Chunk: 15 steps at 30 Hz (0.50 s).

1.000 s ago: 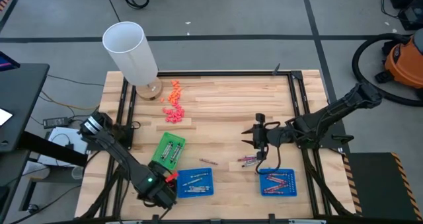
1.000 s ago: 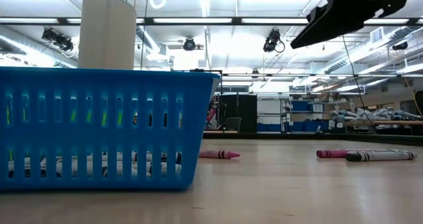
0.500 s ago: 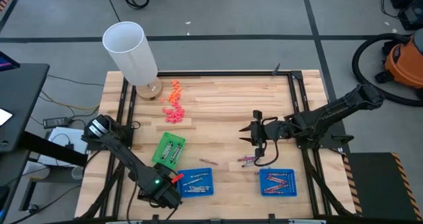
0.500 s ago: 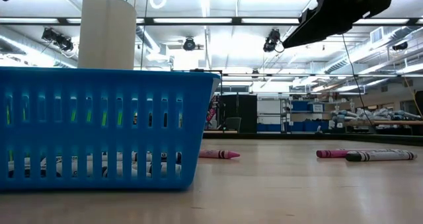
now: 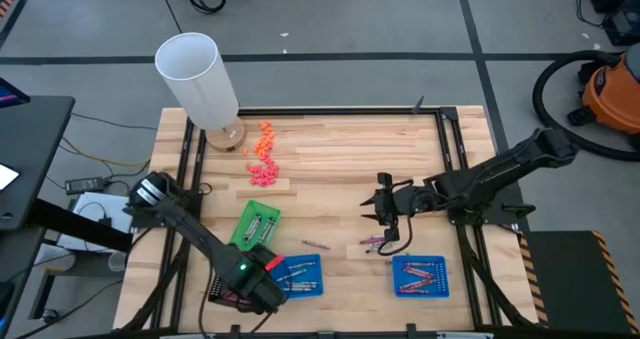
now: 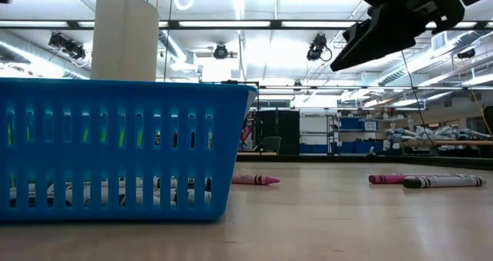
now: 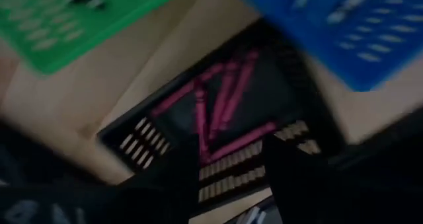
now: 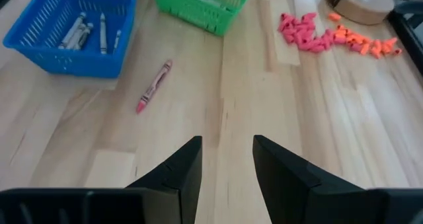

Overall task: Sort crayons
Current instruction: Adjust the left blue basket

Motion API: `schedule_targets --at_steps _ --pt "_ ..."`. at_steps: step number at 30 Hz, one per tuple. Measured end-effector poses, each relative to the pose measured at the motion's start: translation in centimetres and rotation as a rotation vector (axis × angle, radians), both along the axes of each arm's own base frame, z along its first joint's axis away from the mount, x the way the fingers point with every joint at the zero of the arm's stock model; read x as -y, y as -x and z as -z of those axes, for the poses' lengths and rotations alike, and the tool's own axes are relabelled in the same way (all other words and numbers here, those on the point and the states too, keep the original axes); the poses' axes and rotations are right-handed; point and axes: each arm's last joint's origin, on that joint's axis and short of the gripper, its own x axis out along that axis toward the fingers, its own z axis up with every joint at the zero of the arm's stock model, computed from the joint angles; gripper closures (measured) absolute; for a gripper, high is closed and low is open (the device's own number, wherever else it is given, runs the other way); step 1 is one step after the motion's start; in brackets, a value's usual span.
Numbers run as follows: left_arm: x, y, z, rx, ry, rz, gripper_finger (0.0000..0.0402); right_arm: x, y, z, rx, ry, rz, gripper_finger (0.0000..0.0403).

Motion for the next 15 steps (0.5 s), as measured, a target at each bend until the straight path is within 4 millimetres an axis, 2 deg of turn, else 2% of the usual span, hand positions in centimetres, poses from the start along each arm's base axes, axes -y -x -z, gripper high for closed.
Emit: schedule_targets --at_steps 6,15 --pt "0.3 -1.9 -1.8 0.186 0.044 0.195 0.0234 -0.5 -0.4 0.9 -0.056 -0.031 -0.109 0.0258" --pt "-0.8 -4.0 -5.3 0.444 -0.199 0.335 0.0239 -2.2 -1.4 3.6 -0.172 -0.093 -0.267 0.0258"
